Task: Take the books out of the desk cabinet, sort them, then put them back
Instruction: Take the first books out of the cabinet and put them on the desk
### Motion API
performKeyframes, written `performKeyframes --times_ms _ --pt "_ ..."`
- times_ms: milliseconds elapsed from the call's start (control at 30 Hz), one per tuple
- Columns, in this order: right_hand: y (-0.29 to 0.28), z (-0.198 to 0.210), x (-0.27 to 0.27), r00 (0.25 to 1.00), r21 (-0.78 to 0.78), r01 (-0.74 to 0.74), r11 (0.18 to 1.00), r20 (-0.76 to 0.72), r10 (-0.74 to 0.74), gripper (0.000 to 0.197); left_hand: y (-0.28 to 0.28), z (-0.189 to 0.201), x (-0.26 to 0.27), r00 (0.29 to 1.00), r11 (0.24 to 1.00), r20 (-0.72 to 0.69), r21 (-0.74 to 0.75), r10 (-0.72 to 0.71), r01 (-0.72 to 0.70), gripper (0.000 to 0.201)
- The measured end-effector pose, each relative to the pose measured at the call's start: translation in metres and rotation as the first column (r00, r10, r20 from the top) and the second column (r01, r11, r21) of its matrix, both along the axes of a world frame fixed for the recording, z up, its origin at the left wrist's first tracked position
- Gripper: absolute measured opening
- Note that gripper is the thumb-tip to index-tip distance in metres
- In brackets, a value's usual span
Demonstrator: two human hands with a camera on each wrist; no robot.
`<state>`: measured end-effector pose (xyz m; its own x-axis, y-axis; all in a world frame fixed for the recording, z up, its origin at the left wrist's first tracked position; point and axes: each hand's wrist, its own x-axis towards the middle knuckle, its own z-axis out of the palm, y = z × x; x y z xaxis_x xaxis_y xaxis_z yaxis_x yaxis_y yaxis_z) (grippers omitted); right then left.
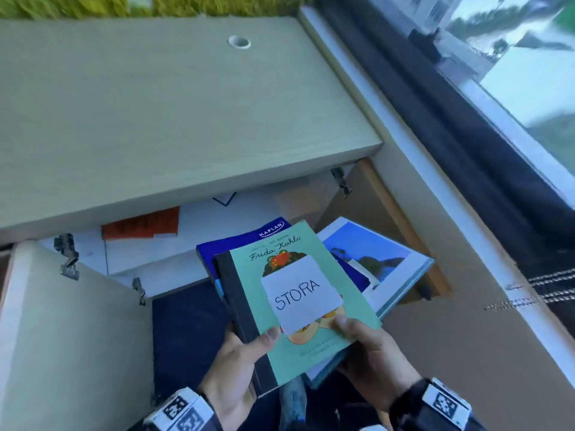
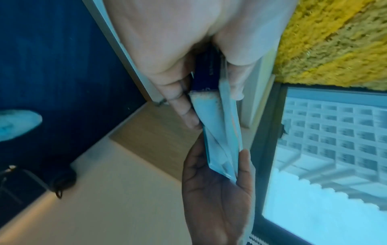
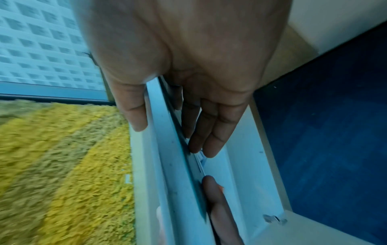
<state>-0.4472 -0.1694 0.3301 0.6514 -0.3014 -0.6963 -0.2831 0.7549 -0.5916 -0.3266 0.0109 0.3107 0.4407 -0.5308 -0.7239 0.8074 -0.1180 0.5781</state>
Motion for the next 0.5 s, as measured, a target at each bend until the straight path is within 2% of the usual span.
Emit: performKeyframes --times_ms 100,133,167,200,233,267,367,433,500 --pt "-0.005 0.049 -0.021 0.995 -0.056 0.089 0.994 0.060 -0.085 0.092 -0.009 0.031 -0.008 0.958 0.985 0.231 0.087 -0.167 0.151 0.119" --pt "-0.005 0.069 -0.022 0.990 -0.081 0.115 0.990 0.094 -0.107 0.093 -0.013 0.045 -0.006 0.949 0.983 0.260 0.077 -0.179 0.165 0.125" --pt "-0.006 0.087 -0.023 0.983 -0.093 0.146 0.985 0.128 -0.133 0.086 -0.018 0.056 -0.004 0.941 0.982 0.279 0.047 -0.191 0.186 0.125" --pt "-0.009 0.102 -0.022 0.973 -0.099 0.189 0.977 0.156 -0.172 0.069 -0.023 0.070 0.000 0.934 0.977 0.292 0.008 -0.205 0.212 0.120" --pt "-0.012 0.113 -0.021 0.962 -0.109 0.231 0.967 0.178 -0.210 0.050 -0.029 0.082 0.006 0.928 0.972 0.306 -0.025 -0.214 0.233 0.105" --pt "-0.015 0.122 -0.018 0.956 -0.121 0.250 0.961 0.191 -0.224 0.043 -0.035 0.096 0.011 0.920 0.973 0.335 -0.041 -0.201 0.227 0.089" --pt "-0.031 0.136 0.006 0.957 -0.170 0.207 0.963 0.240 -0.163 0.076 -0.058 0.110 0.039 0.877 0.971 0.469 -0.144 -0.104 0.192 0.088" --pt "-0.051 0.136 0.032 0.954 -0.198 0.203 0.959 0.259 -0.148 0.068 -0.079 0.115 0.066 0.877 0.958 0.480 -0.245 -0.015 0.151 0.066" --pt "-0.073 0.136 0.068 0.964 -0.205 0.187 0.961 0.227 -0.139 0.052 -0.104 0.118 0.096 0.878 0.953 0.477 -0.283 0.043 0.107 0.059"
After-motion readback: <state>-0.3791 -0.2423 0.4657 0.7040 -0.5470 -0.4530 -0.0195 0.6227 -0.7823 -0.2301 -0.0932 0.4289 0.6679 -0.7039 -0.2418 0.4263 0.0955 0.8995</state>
